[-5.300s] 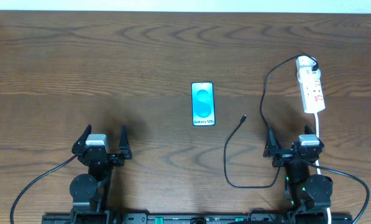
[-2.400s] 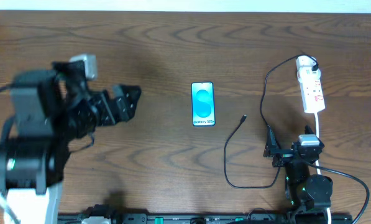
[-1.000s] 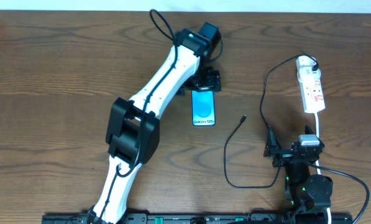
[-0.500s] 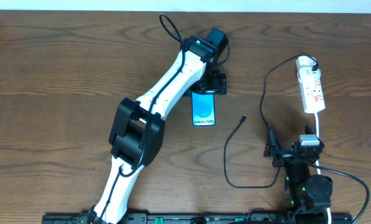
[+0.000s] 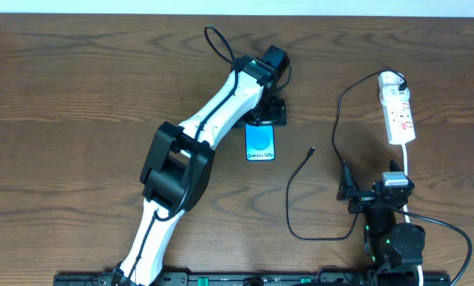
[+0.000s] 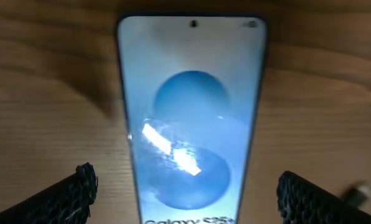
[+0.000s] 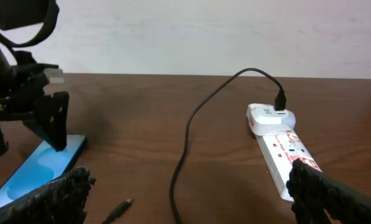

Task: Plug charger to phone and switch on socket
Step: 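Lower the left gripper and close it on the phone's edges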

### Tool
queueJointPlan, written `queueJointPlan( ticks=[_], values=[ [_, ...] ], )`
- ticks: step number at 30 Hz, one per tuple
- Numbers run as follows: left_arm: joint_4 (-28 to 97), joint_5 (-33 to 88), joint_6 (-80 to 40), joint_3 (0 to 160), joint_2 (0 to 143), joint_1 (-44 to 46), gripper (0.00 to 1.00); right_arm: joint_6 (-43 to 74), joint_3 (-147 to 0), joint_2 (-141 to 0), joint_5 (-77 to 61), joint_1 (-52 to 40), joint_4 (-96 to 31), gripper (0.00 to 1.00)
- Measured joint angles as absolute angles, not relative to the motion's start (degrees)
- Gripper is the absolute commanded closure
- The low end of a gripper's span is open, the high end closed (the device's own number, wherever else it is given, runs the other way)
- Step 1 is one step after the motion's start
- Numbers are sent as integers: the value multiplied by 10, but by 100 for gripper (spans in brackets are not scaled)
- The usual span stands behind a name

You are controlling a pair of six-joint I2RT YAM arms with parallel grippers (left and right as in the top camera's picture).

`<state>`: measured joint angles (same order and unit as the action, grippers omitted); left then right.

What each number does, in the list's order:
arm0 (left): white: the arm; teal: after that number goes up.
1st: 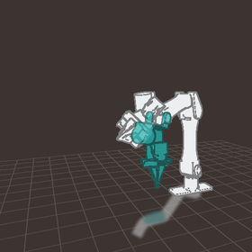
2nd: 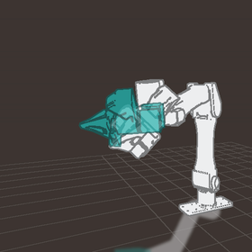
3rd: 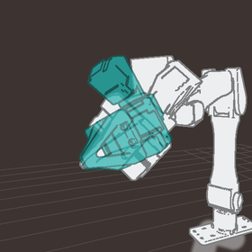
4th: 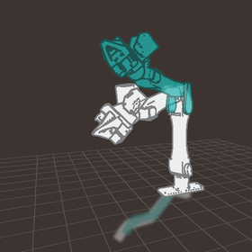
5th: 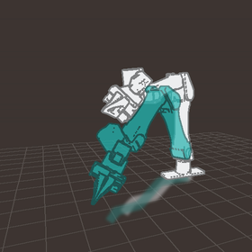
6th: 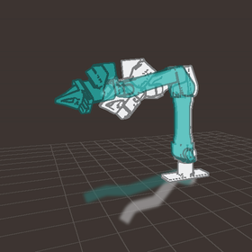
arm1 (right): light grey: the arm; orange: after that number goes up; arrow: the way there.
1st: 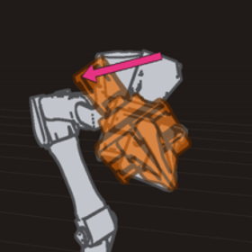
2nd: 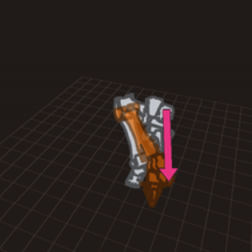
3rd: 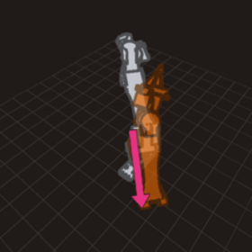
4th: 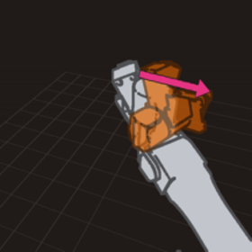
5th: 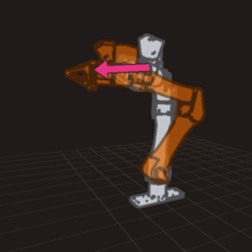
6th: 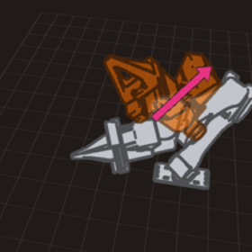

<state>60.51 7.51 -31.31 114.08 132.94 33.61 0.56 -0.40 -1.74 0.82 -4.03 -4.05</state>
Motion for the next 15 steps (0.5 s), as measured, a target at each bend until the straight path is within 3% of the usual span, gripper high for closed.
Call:
queueJointPlan(
  ticks=[15],
  values=[
    [592,22,-339,1138,1329,358,6,6,-4,-17,8,-40,-40,1]
  ],
)
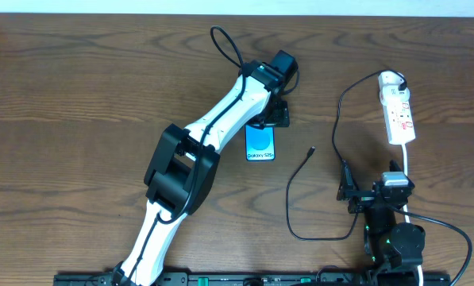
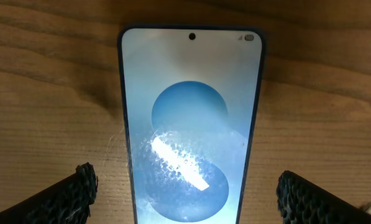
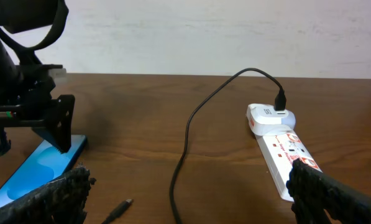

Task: Plug charger to phone and switch on socket
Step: 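Lower the left gripper and close it on the phone's edges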

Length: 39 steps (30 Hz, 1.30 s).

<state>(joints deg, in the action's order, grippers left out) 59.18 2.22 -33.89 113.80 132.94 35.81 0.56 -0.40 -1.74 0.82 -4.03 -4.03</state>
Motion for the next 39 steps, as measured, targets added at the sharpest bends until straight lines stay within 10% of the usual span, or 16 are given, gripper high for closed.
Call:
queueJointPlan(
  ticks=[39],
  values=[
    [579,33,-345,1138,1369,360,6,6,-4,-17,8,-40,-41,1]
  ],
)
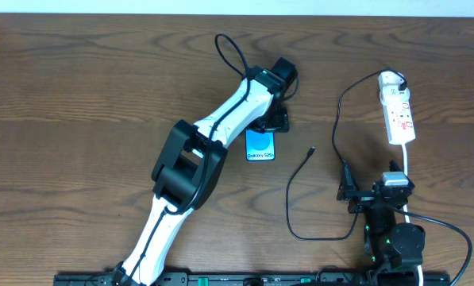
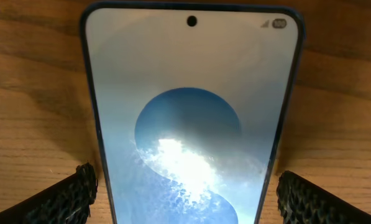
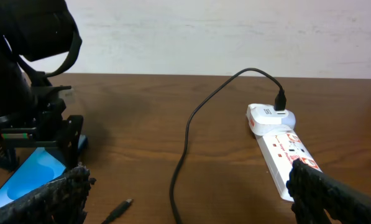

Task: Plug charger to phone and switch on socket
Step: 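Lower the left gripper and close it on the phone's edges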

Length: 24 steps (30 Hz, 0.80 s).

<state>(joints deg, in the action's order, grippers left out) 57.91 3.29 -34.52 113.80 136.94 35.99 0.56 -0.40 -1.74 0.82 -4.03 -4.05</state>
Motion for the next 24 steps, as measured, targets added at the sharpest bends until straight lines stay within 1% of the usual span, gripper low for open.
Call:
queueJointPlan(
  ticks=[24],
  values=[
    [584,32,-345,1143,1382,365,7,6,-4,-17,8,-40,-41,1]
  ],
)
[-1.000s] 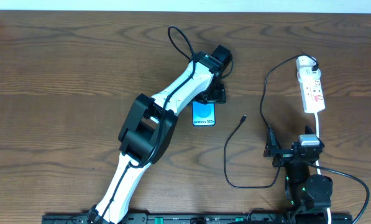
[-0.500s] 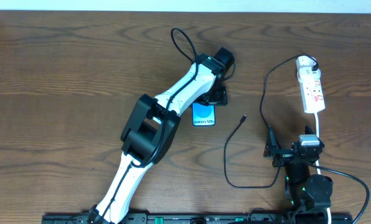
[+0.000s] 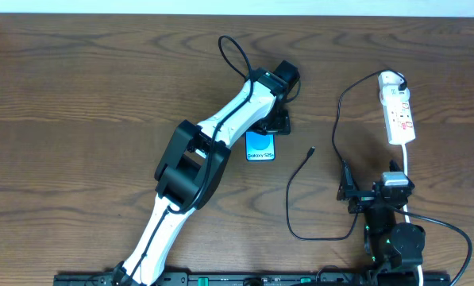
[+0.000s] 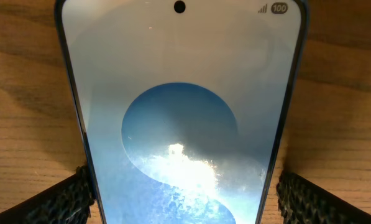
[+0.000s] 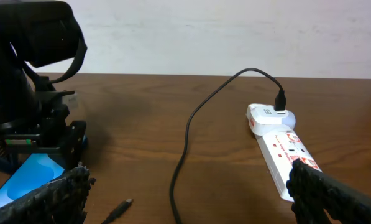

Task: Plug charger to phone and switch on socket
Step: 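Lower the left gripper and close it on the phone's edges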

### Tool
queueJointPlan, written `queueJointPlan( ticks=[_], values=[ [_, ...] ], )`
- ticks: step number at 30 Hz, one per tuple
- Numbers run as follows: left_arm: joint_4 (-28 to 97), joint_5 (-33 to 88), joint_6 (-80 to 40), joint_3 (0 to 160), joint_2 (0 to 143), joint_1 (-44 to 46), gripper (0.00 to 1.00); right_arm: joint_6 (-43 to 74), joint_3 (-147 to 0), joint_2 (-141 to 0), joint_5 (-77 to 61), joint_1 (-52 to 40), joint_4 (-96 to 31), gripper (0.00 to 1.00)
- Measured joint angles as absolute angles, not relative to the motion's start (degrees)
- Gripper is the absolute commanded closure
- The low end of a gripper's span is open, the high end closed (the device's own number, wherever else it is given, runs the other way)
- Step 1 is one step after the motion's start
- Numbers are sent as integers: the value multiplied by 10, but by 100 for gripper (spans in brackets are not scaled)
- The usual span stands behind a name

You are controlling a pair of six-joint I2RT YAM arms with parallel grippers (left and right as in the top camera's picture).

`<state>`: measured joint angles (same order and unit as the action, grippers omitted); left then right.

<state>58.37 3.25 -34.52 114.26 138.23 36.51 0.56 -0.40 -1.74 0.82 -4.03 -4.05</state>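
Note:
The phone point(image 4: 179, 124) lies face up on the wooden table, its blue screen lit; it also shows in the overhead view point(image 3: 260, 146). My left gripper point(image 4: 185, 180) is open low over the phone's upper end point(image 3: 271, 122), its fingers point(image 4: 73, 196) flanking the phone's two long edges. The black charger cable point(image 3: 294, 191) runs from the white power strip point(image 3: 398, 111) to a loose connector tip point(image 3: 311, 149) on the table right of the phone. My right gripper point(image 5: 191, 208) hangs open and empty near the front edge point(image 3: 375, 193), well behind the connector tip point(image 5: 120, 210).
A white adapter point(image 5: 269, 117) sits plugged into the far end of the power strip point(image 5: 284, 149). The strip's white lead point(image 3: 408, 171) runs down past my right arm. The left arm point(image 3: 213, 135) stretches diagonally across the table's middle.
My left gripper has come lower over the phone, which now fills more of the left wrist view and nearly spans the gap between the fingers. The right arm, cable and strip have not moved.
My left gripper was open above the phone's upper end, with the phone narrow between the fingers. At each later moment it stood lower and the phone looked wider, and now its fingers flank the phone's edges. The right gripper has stayed open and still throughout.

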Motion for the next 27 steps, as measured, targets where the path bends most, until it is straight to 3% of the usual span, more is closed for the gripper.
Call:
queueJointPlan(
  ticks=[11,27],
  values=[
    [586,33,-345,1143,1382,365,22,6,-4,-17,8,-40,-41,1],
    [605,44,-345,1152,1386,356,23,6,-4,-17,8,-40,-41,1]
  ],
)
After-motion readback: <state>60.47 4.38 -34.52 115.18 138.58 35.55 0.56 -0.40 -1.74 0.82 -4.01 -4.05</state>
